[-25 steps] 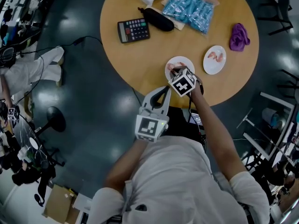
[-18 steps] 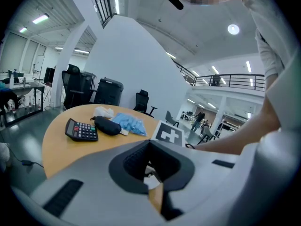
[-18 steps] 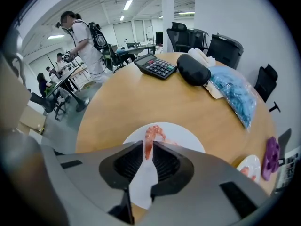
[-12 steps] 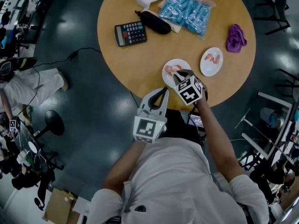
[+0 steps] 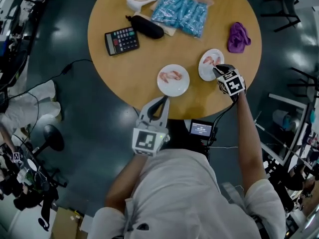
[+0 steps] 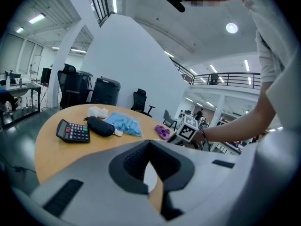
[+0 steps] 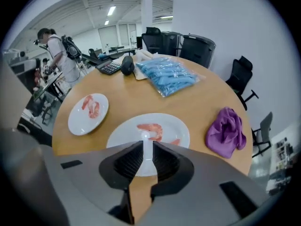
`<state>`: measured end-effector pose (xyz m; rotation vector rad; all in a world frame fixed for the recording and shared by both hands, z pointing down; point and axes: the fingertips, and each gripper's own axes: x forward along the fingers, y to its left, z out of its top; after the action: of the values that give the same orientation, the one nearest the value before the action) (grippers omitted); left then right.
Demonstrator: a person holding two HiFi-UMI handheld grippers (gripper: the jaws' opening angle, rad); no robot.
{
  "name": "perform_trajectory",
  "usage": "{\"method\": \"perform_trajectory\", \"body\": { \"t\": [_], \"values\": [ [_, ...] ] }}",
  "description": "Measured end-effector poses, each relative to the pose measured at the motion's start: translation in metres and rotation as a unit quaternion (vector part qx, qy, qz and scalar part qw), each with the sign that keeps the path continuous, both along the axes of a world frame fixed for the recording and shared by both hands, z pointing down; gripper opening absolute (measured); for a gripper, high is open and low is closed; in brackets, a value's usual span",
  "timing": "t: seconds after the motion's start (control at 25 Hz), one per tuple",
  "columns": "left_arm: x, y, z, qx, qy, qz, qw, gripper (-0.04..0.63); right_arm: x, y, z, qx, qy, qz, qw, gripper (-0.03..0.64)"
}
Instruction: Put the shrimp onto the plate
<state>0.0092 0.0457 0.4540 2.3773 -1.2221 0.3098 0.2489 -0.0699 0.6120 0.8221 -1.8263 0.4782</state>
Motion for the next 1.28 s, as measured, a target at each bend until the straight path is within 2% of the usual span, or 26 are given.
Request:
{"method": "perform_trajectory", "body": {
  "t": [0.12, 0.28, 0.4, 0.48, 0.56, 0.76, 0.88, 1.04, 1.16, 1.28],
  "values": [
    [0.007, 0.003, 0.003, -0.006, -0.006, 0.003, 1.0000, 0.008, 0.006, -0.012, 0.012, -0.022, 0.030, -0.051, 0.998, 0.067],
    [0.014, 0.003, 0.005, -0.010, -0.009, 0.001, 0.9999, 0.008, -0.002, -0.029, 0.018, -0.035, 0.039, -0.119, 0.991, 0.094],
    [0.015, 0.001, 0.005, -0.009, -0.012, -0.002, 0.9999, 0.008, -0.007, -0.037, 0.024, -0.056, 0.065, -0.204, 0.975, 0.135],
    [0.016, -0.001, 0.005, -0.017, -0.008, -0.012, 0.9997, 0.008, -0.010, -0.040, 0.030, -0.069, 0.084, -0.260, 0.960, 0.137],
    [0.015, -0.003, 0.006, -0.021, -0.008, -0.018, 0.9996, 0.008, -0.015, -0.040, 0.033, -0.082, 0.090, -0.294, 0.948, 0.137],
    [0.016, -0.005, 0.006, -0.027, -0.005, -0.025, 0.9993, 0.008, -0.023, -0.038, 0.031, -0.120, 0.089, -0.325, 0.934, 0.137],
    [0.015, -0.008, 0.005, -0.040, 0.000, -0.034, 0.9986, 0.008, -0.037, -0.037, 0.027, -0.122, 0.077, -0.344, 0.928, 0.137],
    [0.013, -0.014, 0.008, -0.034, -0.003, -0.032, 0.9989, 0.008, -0.041, -0.033, 0.036, -0.128, 0.094, -0.382, 0.910, 0.137],
    [0.013, -0.016, 0.009, -0.037, -0.002, -0.033, 0.9988, 0.008, -0.042, -0.027, 0.038, -0.137, 0.093, -0.395, 0.903, 0.137],
    [0.014, -0.018, 0.010, -0.034, -0.001, -0.031, 0.9990, 0.008, -0.043, -0.024, 0.038, -0.140, 0.090, -0.400, 0.901, 0.122]
  ]
}}
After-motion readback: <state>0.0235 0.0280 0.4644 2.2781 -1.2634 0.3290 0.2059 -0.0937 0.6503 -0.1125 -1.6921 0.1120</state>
